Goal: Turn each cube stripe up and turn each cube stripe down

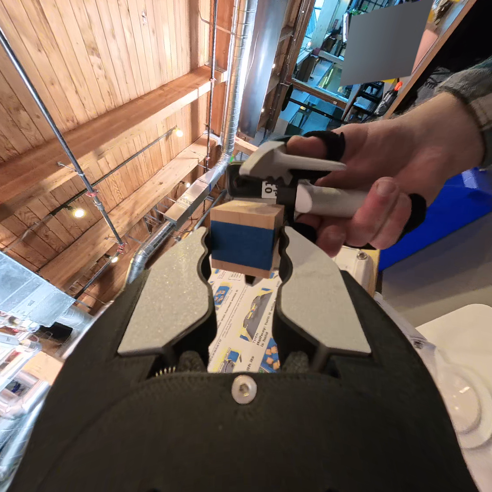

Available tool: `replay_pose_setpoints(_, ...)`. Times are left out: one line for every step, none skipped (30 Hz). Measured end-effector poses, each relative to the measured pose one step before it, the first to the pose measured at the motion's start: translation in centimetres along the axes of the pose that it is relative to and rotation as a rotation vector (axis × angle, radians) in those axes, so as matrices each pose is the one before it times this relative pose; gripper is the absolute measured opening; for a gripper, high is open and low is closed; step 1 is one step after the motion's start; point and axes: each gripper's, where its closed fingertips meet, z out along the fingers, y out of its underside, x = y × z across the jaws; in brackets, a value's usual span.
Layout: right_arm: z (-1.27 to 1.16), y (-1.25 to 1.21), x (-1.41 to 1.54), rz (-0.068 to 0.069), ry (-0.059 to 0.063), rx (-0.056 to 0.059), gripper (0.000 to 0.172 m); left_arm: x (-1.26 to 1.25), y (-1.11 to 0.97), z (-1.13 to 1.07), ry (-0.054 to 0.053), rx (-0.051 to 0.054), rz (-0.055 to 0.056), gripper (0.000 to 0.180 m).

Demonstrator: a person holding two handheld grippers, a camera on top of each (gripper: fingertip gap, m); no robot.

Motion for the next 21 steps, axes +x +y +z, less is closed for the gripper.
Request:
replay_pose_setpoints(0.197, 0.36, 0.012, -0.004, -0.0042, -0.0122, 0.053, 0.105, -0.001, 0.019, -0.0066, 0.005, 0.0052, 0.049)
replay_pose_setpoints(0.039, 0.156, 0.253, -0.0081, 0.0128, 0.0001, 0.047, 0.109, -0.085, 0.014, 0.0077, 0.012, -0.0166, 0.048)
replay_pose_setpoints(-0.096, -0.017, 0.322, -0.0009, 0.016, 0.0057, 0.047, -0.019, 0.253, 0.105, 0.0066, -0.012, -0.0144, 0.048)
replay_pose_setpoints(-0.153, -0.02, 0.363, 0.0015, 0.0236, -0.0051, 0.047, 0.026, 0.347, 0.096, 0.0074, -0.0186, 0.0005, 0.049)
replay_pose_setpoints(-0.249, -0.045, 0.44, -0.0064, 0.0399, -0.0132, 0.047, -0.005, 0.168, -0.04, 0.001, -0.0041, 0.0128, 0.047)
replay_pose_setpoints(-0.472, -0.286, 0.226, -0.0206, 0.0379, -0.0104, 0.046, -0.247, -0.025, -0.18, -0.0126, 0.0141, 0.0186, 0.046)
replay_pose_setpoints(-0.747, -0.502, 0.148, -0.0227, 0.0399, -0.0096, 0.046, -0.429, 0.041, -0.215, -0.0083, 0.0077, 0.0029, 0.046)
replay_pose_setpoints(-1.082, -0.612, 0.358, -0.0227, 0.0569, -0.0151, 0.046, -0.543, 0.323, -0.15, 0.0009, -0.0162, -0.0128, 0.042)
replay_pose_setpoints(-1.432, -0.624, 0.599, -0.0337, 0.0746, -0.022, 0.046, -0.732, 0.486, -0.182, -0.0025, -0.0277, -0.0134, 0.033)
replay_pose_setpoints(-1.741, -0.488, 1.029, -0.0401, 0.0948, -0.0328, 0.046, -0.912, 0.359, -0.269, -0.011, -0.0153, -0.0149, 0.027)
replay_pose_setpoints(-1.958, -0.245, 1.532, -0.0337, 0.1149, -0.0416, 0.047, -0.847, 0.307, -0.339, -0.0051, -0.006, -0.0134, 0.018)
replay_pose_setpoints(-2.024, 0.074, 1.937, -0.0238, 0.1237, -0.0476, 0.047, -0.87, 0.5, -0.315, -0.0075, -0.0173, -0.0089, 0.008)
replay_pose_setpoints(-1.953, 0.445, 2.398, -0.0234, 0.1381, -0.055, 0.047, -0.873, 0.713, -0.256, -0.0117, -0.0296, -0.0007, 0.0)
replay_pose_setpoints(-1.777, 0.821, 2.859, -0.0212, 0.1528, -0.0618, 0.046, -0.782, 0.747, -0.187, -0.0085, -0.0314, 0.0025, 0.0)
replay_pose_setpoints(-1.48, 1.177, 3.255, -0.006, 0.1601, -0.0672, 0.046, -0.694, 0.773, -0.144, -0.0048, -0.0309, -0.0037, 0.0)
replay_pose_setpoints(-0.991, 1.658, 3.257, 0.0086, 0.1421, -0.0819, 0.046, -0.553, 0.79, -0.095, 0.0033, -0.0303, -0.0082, 0.0)
replay_pose_setpoints(-0.416, 1.916, 2.641, 0.0119, 0.0912, -0.0889, 0.047, -0.598, 0.826, -0.063, -0.0039, -0.0325, -0.0098, 0.0)
replay_pose_setpoints(0.066, 1.877, 1.812, 0.0165, 0.0327, -0.0772, 0.047, -0.504, 0.776, -0.045, -0.0013, -0.0274, -0.0075, 0.0)
replay_pose_setpoints(0.409, 1.783, 1.246, 0.0165, -0.006, -0.0678, 0.047, -0.298, 0.728, -0.035, 0.0088, -0.0248, -0.004, 0.0)
replay_pose_setpoints(0.726, 1.88, 0.995, -0.0064, -0.0139, -0.0737, 0.047, -0.281, 0.687, -0.018, 0.0058, -0.0234, -0.001, 0.0)
replay_pose_setpoints(1.014, 2.042, 1.045, -0.0188, 0.0005, -0.0857, 0.047, -0.304, 0.587, -0.036, -0.003, -0.018, 0.0028, 0.0)
